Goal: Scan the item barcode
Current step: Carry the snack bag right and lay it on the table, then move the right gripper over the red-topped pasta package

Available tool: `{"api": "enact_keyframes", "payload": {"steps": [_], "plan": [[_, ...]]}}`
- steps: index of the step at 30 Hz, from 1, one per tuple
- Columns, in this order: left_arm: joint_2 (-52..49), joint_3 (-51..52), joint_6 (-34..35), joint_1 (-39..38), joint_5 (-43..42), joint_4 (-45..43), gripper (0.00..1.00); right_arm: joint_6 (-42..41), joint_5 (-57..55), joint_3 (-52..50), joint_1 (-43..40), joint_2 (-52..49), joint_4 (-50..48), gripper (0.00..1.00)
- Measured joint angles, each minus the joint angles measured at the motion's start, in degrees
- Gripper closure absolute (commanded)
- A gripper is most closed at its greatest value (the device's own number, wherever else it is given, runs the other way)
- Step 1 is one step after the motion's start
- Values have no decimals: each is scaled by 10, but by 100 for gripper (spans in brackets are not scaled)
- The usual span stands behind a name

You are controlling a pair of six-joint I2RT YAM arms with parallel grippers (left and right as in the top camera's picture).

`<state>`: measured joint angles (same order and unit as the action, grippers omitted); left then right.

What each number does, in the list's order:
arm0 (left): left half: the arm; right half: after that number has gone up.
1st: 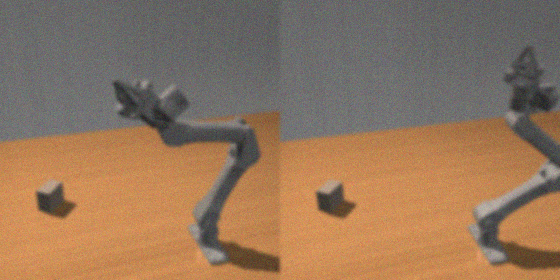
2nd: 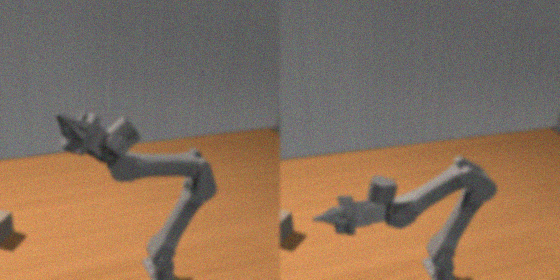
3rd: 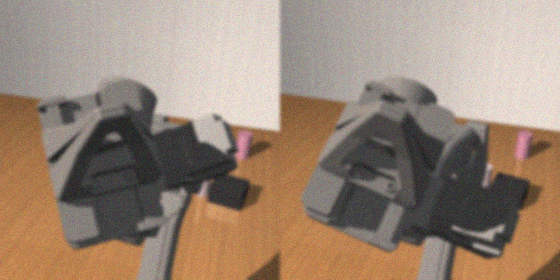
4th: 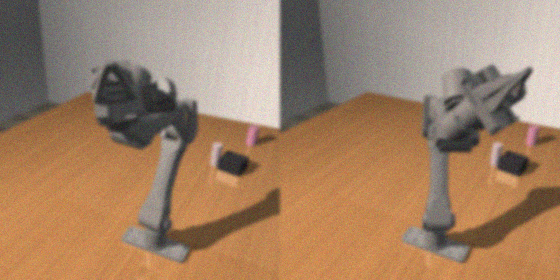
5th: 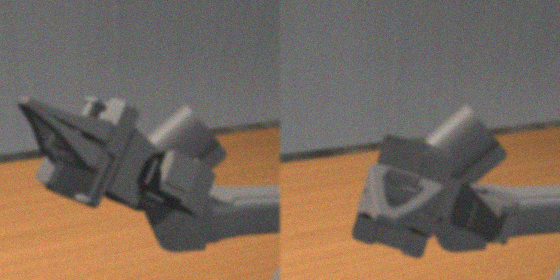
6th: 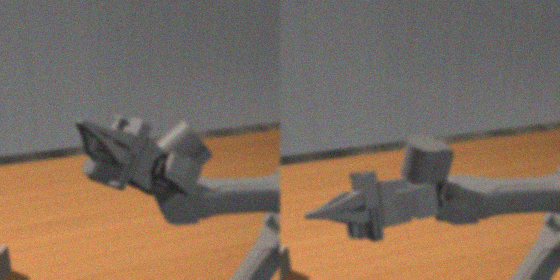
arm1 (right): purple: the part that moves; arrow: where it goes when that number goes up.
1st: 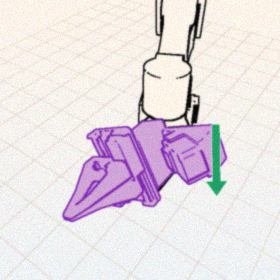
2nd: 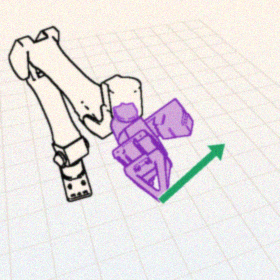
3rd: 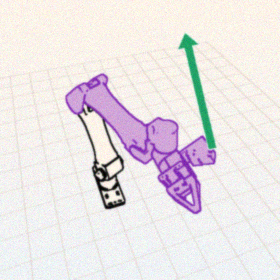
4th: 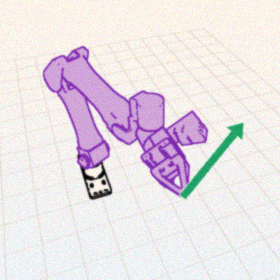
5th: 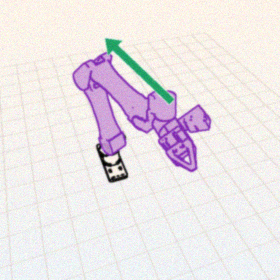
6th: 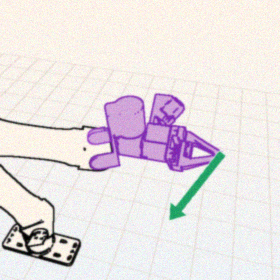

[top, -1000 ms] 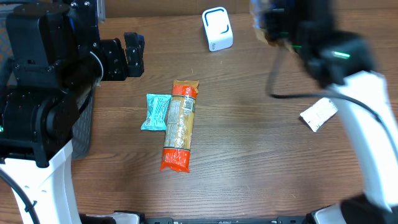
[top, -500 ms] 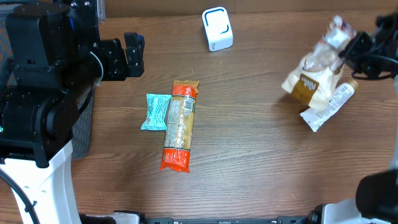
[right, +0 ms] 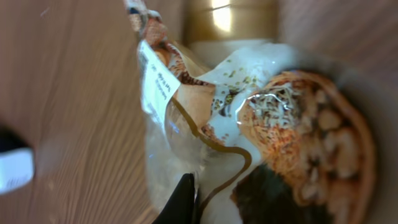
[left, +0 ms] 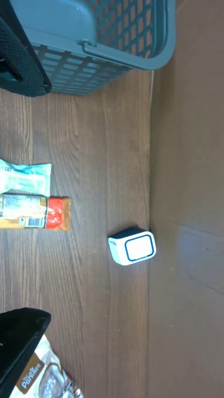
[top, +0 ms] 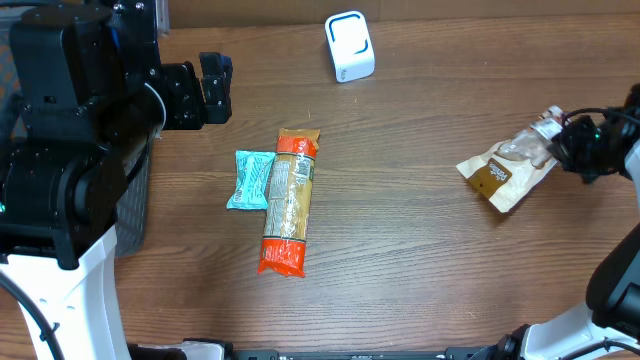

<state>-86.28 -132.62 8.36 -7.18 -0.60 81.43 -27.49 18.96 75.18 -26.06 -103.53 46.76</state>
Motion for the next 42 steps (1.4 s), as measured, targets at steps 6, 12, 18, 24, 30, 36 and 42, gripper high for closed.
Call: {"api": "enact_keyframes", "payload": {"steps": [6, 12, 18, 24, 30, 36, 42], "plan": [[0, 0, 0, 0, 0, 0, 0, -52, -61, -19, -30, 0, 0, 36], [0, 0, 0, 0, 0, 0, 0, -63, -93, -21, -32, 0, 15, 23], [0, 0, 0, 0, 0, 0, 1, -40, -87, 10, -32, 1, 89, 13], [0, 0, 0, 0, 0, 0, 0, 12, -74, 144, -32, 24, 184, 5], [0, 0, 0, 0, 0, 0, 0, 75, 21, 224, -18, 73, 202, 5], [0, 0, 0, 0, 0, 0, 0, 107, 77, 217, 103, 66, 191, 3], [0, 0, 0, 0, 0, 0, 0, 107, 94, 178, 270, 15, 138, 4]]}}
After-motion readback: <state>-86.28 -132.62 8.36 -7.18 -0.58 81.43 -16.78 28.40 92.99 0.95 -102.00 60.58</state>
